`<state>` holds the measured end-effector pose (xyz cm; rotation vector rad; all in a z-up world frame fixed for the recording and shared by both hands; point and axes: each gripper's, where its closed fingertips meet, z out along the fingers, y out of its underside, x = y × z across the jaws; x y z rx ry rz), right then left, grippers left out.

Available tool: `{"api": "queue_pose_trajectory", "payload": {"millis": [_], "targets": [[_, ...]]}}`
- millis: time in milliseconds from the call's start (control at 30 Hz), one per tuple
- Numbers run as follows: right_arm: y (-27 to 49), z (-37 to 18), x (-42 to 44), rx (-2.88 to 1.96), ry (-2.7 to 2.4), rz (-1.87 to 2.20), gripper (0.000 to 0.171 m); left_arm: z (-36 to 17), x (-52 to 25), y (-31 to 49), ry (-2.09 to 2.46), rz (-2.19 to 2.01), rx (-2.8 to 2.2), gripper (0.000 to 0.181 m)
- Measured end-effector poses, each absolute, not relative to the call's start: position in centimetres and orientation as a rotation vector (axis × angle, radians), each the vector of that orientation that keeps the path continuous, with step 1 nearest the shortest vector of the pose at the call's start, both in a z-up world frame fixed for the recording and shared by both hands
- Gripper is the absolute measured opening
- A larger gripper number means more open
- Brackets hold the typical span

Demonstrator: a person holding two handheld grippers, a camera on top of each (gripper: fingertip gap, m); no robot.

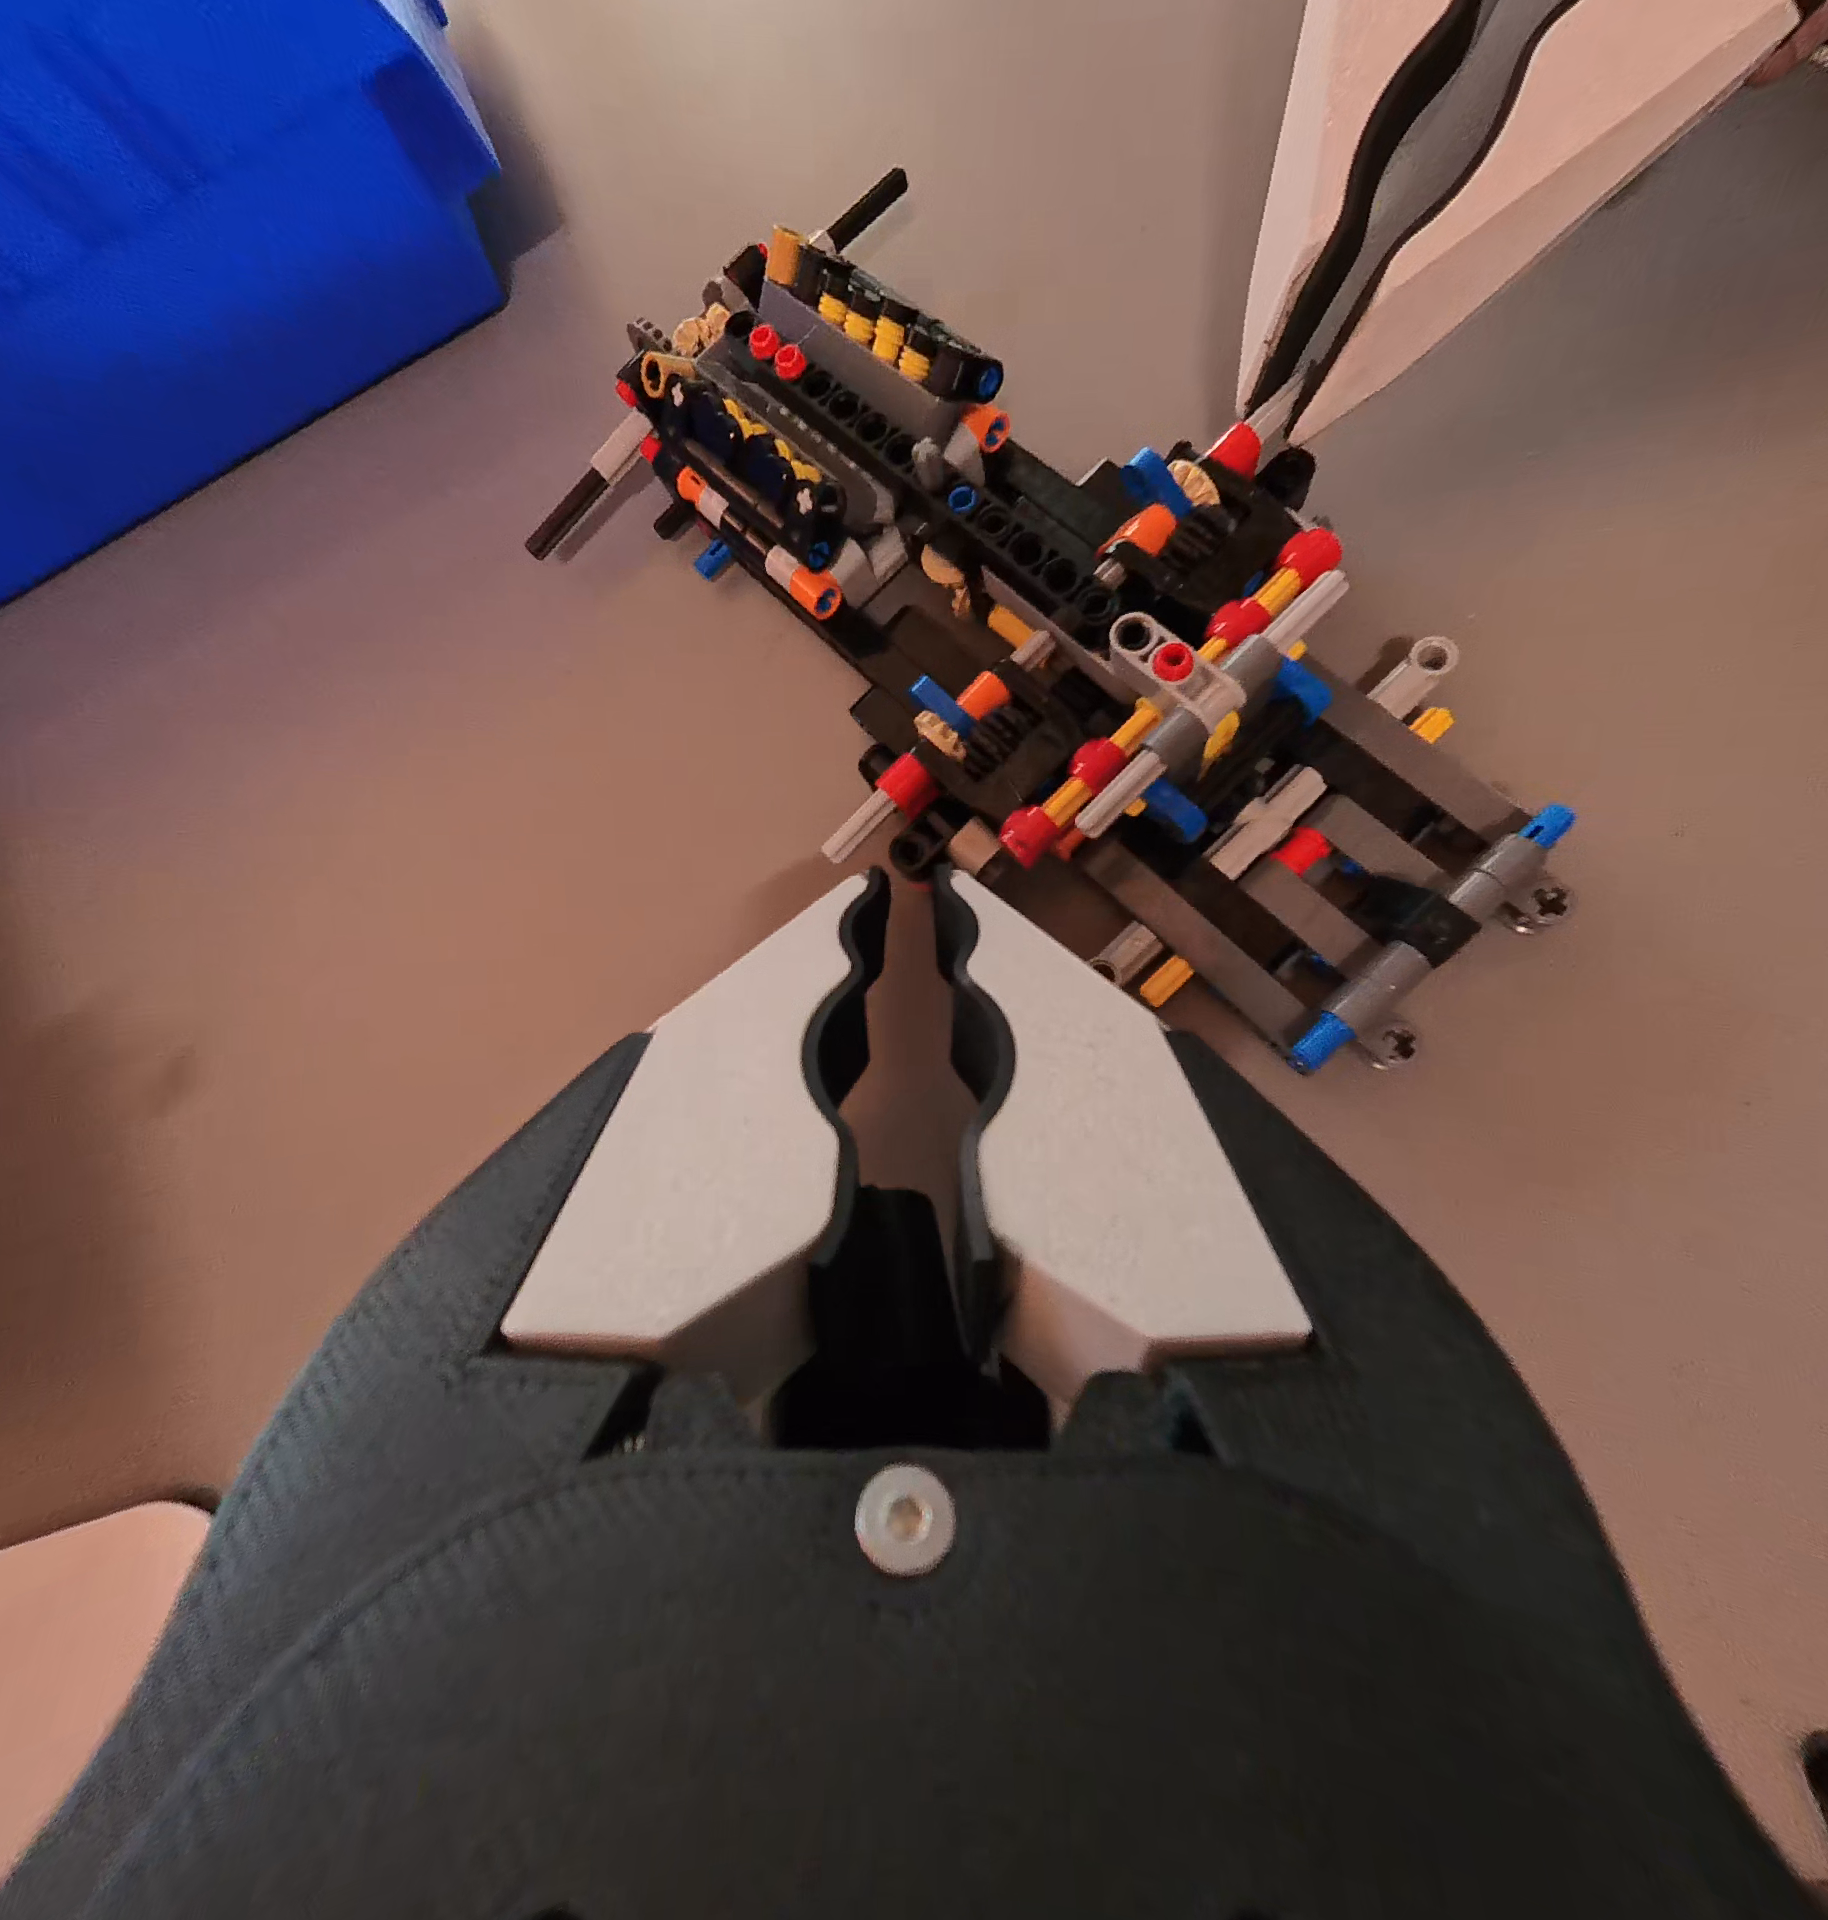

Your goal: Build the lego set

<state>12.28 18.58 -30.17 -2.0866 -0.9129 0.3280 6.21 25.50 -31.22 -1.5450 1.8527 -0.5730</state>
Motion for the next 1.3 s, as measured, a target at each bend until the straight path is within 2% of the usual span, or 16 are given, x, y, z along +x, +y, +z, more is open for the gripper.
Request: {"api": "queue_pose_trajectory", "payload": {"millis": [1300], "targets": [[18.65, -30.12, 12.34, -2.076, -0.932, 0.292, 0.002, -31.32, 6.21, 25.42, 1.842, -0.610, -1.552, 0.006]]}}
